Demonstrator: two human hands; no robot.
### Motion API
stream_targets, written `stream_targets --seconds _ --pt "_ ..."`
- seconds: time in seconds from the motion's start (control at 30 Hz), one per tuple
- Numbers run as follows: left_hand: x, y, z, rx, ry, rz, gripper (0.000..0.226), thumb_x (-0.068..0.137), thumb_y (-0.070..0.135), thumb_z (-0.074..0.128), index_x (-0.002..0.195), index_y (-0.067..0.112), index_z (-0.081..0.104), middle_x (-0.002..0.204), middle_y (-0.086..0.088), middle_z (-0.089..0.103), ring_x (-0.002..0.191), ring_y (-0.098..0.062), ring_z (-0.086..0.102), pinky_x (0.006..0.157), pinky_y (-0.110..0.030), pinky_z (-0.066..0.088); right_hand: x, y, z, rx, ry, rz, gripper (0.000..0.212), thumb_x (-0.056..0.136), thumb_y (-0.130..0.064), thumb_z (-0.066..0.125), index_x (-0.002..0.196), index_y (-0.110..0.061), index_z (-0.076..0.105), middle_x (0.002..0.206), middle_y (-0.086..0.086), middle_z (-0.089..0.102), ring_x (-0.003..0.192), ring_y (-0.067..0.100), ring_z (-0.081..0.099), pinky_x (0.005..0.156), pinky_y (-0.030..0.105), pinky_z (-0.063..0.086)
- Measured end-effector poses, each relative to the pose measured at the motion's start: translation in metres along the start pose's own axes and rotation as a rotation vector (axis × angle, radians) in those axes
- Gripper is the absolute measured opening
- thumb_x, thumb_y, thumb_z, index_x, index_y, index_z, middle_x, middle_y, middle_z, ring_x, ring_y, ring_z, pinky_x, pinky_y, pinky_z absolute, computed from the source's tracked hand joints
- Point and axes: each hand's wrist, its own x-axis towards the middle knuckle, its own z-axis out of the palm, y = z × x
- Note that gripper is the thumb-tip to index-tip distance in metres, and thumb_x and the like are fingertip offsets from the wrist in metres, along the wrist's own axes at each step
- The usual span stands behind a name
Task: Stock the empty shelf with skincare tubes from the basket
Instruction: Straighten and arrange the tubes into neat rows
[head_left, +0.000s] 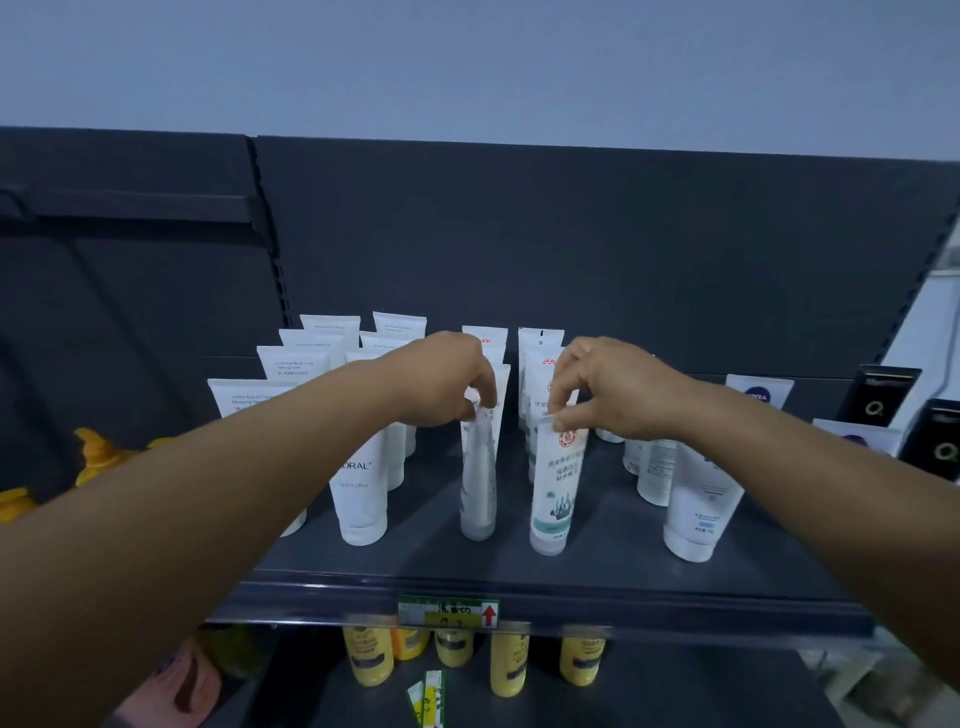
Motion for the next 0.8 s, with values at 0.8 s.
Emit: stream_targets --seconds 0.8 --pt "0.013 0.007 0.009 -0.164 0.091 -0.114 0.018 0.084 0.026 0.069 0.098 0.015 0.075 0.100 0.002 0.073 0.089 -0.014 0.064 0.083 -0.031 0.054 0.002 0.008 0.010 0.025 0.111 0.149 0.013 0.083 -0.023 0.068 0.083 -0.013 0.076 0.075 -0.004 0.069 0.081 0.020 0.062 0.069 0.031 0.049"
